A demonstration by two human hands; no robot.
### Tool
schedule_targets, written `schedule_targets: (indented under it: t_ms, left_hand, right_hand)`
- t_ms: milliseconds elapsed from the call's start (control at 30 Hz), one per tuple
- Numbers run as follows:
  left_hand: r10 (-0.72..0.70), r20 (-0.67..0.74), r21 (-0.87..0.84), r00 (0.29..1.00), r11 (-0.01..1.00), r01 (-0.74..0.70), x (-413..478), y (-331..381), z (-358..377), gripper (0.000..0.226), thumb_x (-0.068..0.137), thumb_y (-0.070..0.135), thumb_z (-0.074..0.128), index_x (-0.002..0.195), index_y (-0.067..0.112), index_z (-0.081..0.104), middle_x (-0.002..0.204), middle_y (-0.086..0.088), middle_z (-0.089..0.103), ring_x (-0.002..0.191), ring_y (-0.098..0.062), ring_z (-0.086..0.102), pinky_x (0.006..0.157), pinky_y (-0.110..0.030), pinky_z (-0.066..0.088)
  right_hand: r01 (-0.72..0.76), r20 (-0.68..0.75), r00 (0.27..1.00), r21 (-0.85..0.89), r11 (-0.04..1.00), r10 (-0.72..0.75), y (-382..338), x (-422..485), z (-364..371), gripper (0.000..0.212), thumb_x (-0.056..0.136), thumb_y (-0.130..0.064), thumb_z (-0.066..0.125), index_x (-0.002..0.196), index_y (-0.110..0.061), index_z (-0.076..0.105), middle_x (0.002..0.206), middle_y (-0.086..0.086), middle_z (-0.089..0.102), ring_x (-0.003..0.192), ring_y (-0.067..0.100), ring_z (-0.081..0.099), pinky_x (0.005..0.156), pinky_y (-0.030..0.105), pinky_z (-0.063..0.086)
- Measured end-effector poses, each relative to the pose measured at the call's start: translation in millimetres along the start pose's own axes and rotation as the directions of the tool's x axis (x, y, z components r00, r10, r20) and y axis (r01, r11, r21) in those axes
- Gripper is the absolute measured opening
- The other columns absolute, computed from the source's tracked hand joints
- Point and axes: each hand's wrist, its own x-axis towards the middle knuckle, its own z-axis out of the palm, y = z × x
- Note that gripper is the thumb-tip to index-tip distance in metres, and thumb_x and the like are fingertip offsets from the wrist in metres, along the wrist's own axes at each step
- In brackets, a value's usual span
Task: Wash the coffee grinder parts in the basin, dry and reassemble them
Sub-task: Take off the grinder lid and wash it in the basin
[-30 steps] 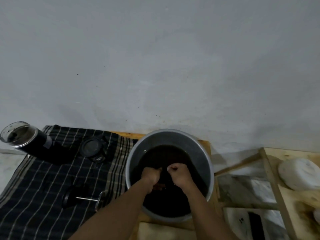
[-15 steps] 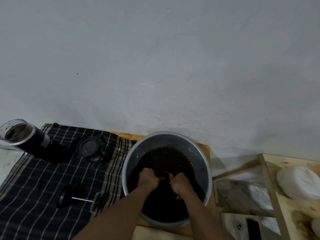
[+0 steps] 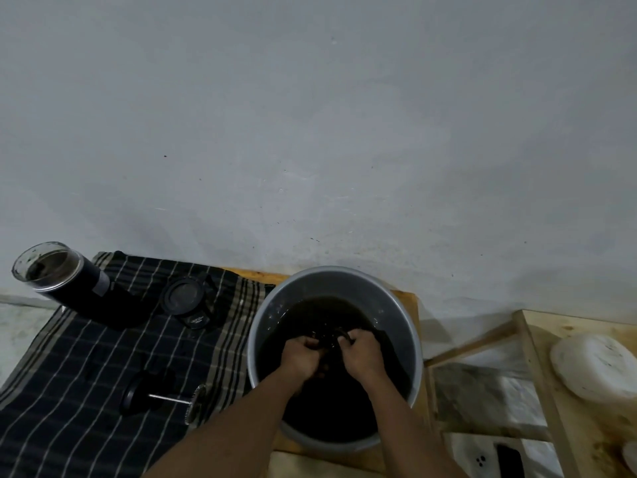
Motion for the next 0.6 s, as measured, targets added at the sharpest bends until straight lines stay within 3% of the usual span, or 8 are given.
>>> schedule_targets:
  t_ms: [67, 133, 267, 367, 433, 533, 600]
  left_hand:
    - [0.025, -0.022, 0.02, 0.999, 1.0, -0.025, -2, 3, -2, 0.008, 0.093, 0.01, 0.072, 0.098, 0.013, 0.066, 0.082, -0.013, 0.072, 0.055, -0.02, 0.064, 0.049, -0.029, 0.055]
    - [0.05, -0.039, 0.038, 0.998, 0.998, -0.049, 0, 1, -6, 0.004, 0.094, 0.013, 0.073, 0.096, 0.014, 0.07, 0.093, -0.014, 0.075, 0.068, -0.023, 0.068, 0.056, -0.031, 0.059]
    - [0.138, -0.05, -0.035, 0.989, 0.99, -0.14, 4, -3, -8, 0.012, 0.088, 0.005, 0.077, 0.092, 0.016, 0.076, 0.097, -0.008, 0.077, 0.092, -0.022, 0.072, 0.088, -0.038, 0.061]
    - [0.236, -0.076, -0.089, 0.969, 0.966, -0.243, 2, 1, -8, 0.019, 0.085, -0.002, 0.077, 0.088, 0.017, 0.077, 0.095, -0.001, 0.075, 0.091, -0.013, 0.07, 0.082, -0.019, 0.055]
    - [0.271, -0.08, -0.043, 0.959, 0.96, -0.275, -1, 3, -9, 0.025, 0.087, -0.007, 0.073, 0.089, 0.017, 0.077, 0.099, 0.001, 0.072, 0.091, -0.007, 0.067, 0.076, -0.011, 0.051]
    - [0.167, -0.043, -0.02, 0.985, 0.986, -0.168, 1, -1, -7, 0.034, 0.091, -0.009, 0.061, 0.093, 0.022, 0.074, 0.101, -0.005, 0.072, 0.092, -0.018, 0.069, 0.078, -0.024, 0.057]
    - [0.112, -0.062, 0.005, 0.992, 0.994, -0.112, 2, -2, -5, 0.022, 0.092, 0.001, 0.065, 0.096, 0.022, 0.07, 0.108, -0.01, 0.072, 0.097, -0.023, 0.068, 0.09, -0.033, 0.057]
  right_hand:
    - [-0.03, 0.037, 0.999, 0.005, 1.0, 0.03, 1, -1, 0, 0.019, 0.099, -0.011, 0.057, 0.114, -0.021, 0.064, 0.111, 0.011, 0.069, 0.094, 0.028, 0.07, 0.08, 0.036, 0.059]
    - [-0.085, 0.074, 0.994, 0.009, 0.996, 0.084, 5, -3, 3, 0.016, 0.1, -0.014, 0.055, 0.104, -0.029, 0.059, 0.109, 0.009, 0.068, 0.082, 0.029, 0.072, 0.068, 0.037, 0.062]
    - [-0.003, -0.016, 1.0, 0.05, 0.999, 0.004, 17, 1, 13, 0.026, 0.094, -0.013, 0.062, 0.082, -0.036, 0.057, 0.093, 0.001, 0.07, 0.083, 0.028, 0.071, 0.08, 0.048, 0.061]
    - [0.083, -0.097, 0.993, 0.127, 0.988, -0.071, 11, -8, 9, 0.029, 0.092, -0.004, 0.064, 0.085, -0.031, 0.057, 0.09, 0.0, 0.067, 0.079, 0.023, 0.068, 0.076, 0.041, 0.06]
    - [0.088, -0.11, 0.991, 0.134, 0.987, -0.074, 13, -7, 7, 0.033, 0.086, 0.006, 0.062, 0.083, -0.026, 0.059, 0.091, 0.0, 0.064, 0.085, 0.016, 0.064, 0.085, 0.033, 0.056]
    - [0.035, -0.021, 0.999, 0.049, 0.998, -0.034, 14, -9, 6, 0.039, 0.084, 0.012, 0.058, 0.072, -0.025, 0.06, 0.086, -0.007, 0.059, 0.085, 0.011, 0.059, 0.089, 0.026, 0.049]
    - [0.004, -0.021, 1.0, 0.049, 0.999, -0.003, 16, -6, 9, 0.031, 0.088, 0.005, 0.06, 0.076, -0.023, 0.062, 0.087, -0.005, 0.063, 0.091, 0.016, 0.062, 0.088, 0.026, 0.048]
